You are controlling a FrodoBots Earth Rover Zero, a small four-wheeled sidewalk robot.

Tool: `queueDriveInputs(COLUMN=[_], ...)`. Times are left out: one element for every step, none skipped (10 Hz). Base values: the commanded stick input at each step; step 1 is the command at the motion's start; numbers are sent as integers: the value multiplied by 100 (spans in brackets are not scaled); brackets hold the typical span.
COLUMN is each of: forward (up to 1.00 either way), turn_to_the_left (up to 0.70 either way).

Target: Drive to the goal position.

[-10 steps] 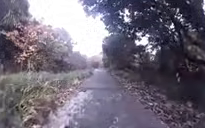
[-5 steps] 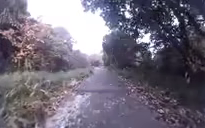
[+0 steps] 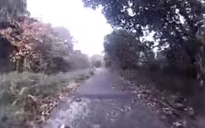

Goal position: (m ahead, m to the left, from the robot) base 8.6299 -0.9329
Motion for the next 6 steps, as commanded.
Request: queueDriveInputs(forward=[70, 70, 70, 70, 70, 70], turn_to_the_left=[-3, -30, -19, -2, 0, 0])
